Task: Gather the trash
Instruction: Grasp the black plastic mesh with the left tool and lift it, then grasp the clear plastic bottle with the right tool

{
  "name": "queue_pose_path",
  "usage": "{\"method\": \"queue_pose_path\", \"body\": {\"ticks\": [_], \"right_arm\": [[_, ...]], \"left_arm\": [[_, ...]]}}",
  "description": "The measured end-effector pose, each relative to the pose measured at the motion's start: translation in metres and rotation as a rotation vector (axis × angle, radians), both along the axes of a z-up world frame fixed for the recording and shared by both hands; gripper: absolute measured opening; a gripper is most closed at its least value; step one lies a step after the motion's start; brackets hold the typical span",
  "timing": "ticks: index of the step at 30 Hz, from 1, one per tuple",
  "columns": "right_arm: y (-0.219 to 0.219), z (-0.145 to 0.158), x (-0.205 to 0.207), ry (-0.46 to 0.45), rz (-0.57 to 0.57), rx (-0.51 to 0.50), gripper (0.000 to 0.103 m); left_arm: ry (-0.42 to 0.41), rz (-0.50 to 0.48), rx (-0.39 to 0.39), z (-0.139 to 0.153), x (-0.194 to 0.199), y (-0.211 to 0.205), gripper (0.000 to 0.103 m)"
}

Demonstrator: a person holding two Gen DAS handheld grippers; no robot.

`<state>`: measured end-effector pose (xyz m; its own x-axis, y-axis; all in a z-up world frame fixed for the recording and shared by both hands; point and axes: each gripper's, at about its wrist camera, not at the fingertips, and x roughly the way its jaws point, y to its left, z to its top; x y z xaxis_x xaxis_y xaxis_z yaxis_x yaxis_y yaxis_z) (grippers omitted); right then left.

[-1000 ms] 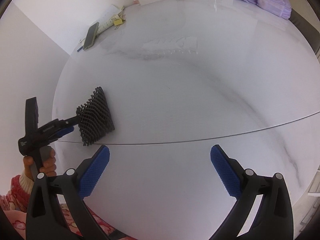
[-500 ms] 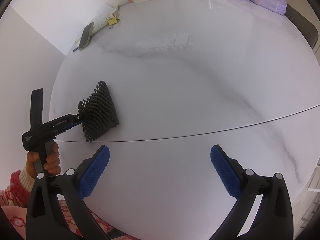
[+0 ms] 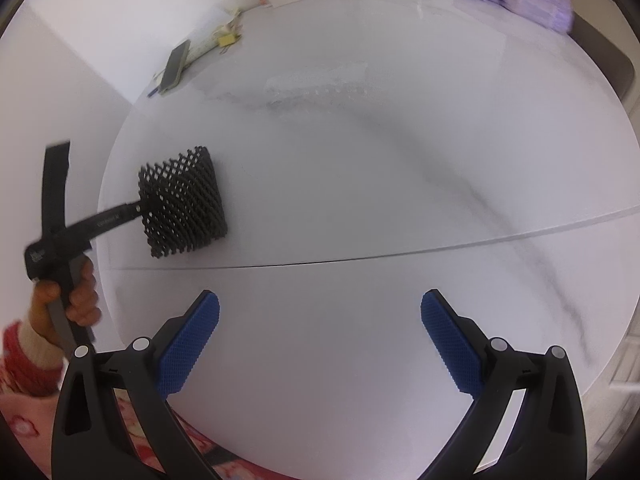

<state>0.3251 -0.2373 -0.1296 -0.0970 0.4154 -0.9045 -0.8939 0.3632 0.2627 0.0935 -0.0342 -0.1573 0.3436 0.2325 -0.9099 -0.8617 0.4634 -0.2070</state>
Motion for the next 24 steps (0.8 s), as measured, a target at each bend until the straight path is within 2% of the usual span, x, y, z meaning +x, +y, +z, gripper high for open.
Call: {"method": "queue_pose_path", "body": {"ticks": [5, 10, 13, 16, 22, 24], "right_arm": [[0.034, 0.020, 0.006, -0.132, 0.246, 0.000, 0.100], [0.107, 0.028, 0.024, -0.236, 0.495, -0.050, 0.100], [0.153, 0.017, 0.023, -0.298, 0.653, -0.112, 0.100], [0.198, -0.007, 0.013, -0.355, 0.858, -0.193, 0.100], [0.247, -0.049, -0.003, -0.412, 1.124, -0.292, 0.100], [0.257, -0.060, -0.003, -0.427, 1.167, -0.319, 0.100]], "left_arm": [[-0.012, -0.074, -0.028, 0.017, 0.009, -0.007, 0.011], [-0.046, -0.137, -0.039, 0.029, 0.018, -0.008, 0.011], [-0.056, -0.162, -0.037, 0.031, 0.021, -0.002, 0.011], [-0.065, -0.164, -0.047, 0.027, 0.022, 0.007, 0.011], [-0.043, -0.164, -0.061, 0.018, 0.035, 0.026, 0.011], [-0.044, -0.162, -0.071, 0.015, 0.040, 0.031, 0.011]]}}
